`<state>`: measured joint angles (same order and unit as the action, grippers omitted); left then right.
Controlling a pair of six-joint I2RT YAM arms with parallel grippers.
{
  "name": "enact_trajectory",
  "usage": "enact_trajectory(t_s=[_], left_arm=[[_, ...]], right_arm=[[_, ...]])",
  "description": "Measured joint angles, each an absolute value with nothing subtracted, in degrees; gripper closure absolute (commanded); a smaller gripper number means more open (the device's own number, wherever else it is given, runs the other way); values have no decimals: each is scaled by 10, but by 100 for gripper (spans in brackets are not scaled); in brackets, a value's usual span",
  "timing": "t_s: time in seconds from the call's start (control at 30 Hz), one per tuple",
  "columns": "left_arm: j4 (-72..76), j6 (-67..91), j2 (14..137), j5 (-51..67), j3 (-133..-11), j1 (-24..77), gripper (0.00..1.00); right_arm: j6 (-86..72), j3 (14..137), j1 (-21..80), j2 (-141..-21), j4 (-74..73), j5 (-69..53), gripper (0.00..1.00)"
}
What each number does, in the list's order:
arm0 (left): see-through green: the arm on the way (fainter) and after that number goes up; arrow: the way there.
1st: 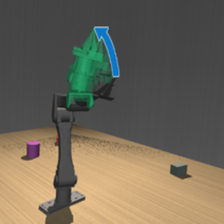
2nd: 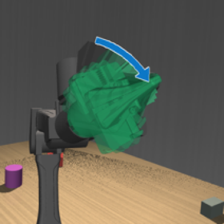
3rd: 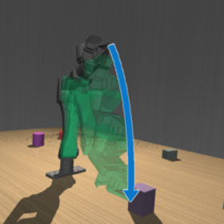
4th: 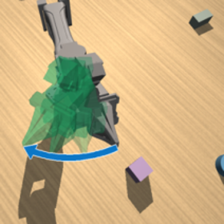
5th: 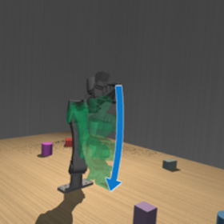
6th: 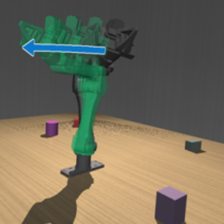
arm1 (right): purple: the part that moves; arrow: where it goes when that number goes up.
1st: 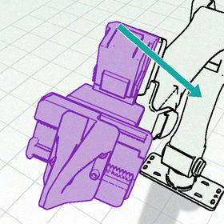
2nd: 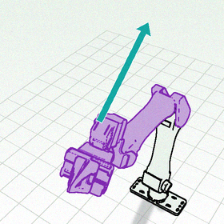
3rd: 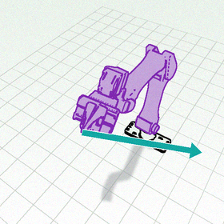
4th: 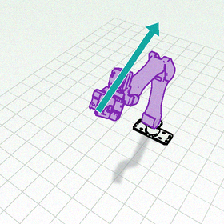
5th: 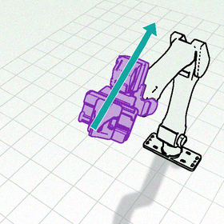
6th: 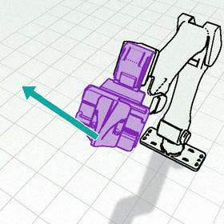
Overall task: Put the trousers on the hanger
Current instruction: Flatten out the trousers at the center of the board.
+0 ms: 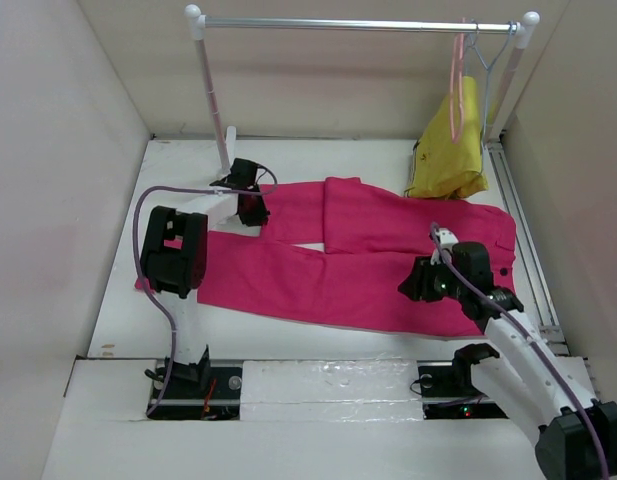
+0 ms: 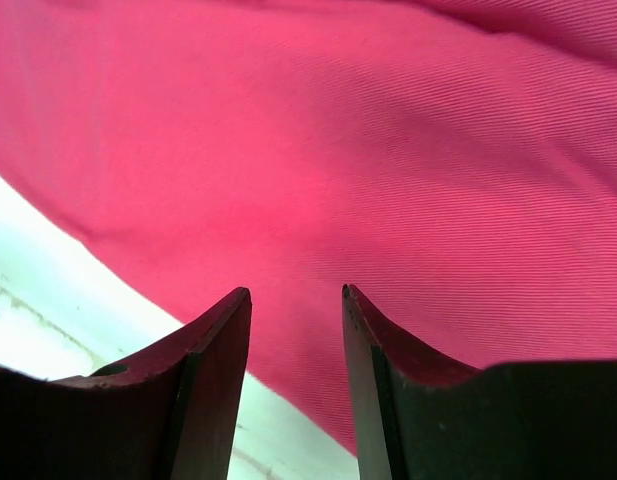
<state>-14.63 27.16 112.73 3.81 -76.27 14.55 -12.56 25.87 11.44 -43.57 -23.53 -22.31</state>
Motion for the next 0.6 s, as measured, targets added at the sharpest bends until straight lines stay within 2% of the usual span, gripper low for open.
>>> enact_trajectory(t_s=[0.1, 0.27, 0.4, 0.6], left_arm=[[-144, 270, 1132, 43, -766, 145, 100], [-159, 270, 1119, 40, -771, 145, 100], [-197, 266, 1069, 35, -791, 146, 100], [-197, 258, 931, 1, -873, 118, 100]], right_arm=[[-136, 260, 152, -447, -235, -209, 47], [-142, 264, 196, -485, -232, -184, 47], [-147, 264, 211, -492, -227, -173, 47], [-142, 269, 211, -503, -221, -170, 47]])
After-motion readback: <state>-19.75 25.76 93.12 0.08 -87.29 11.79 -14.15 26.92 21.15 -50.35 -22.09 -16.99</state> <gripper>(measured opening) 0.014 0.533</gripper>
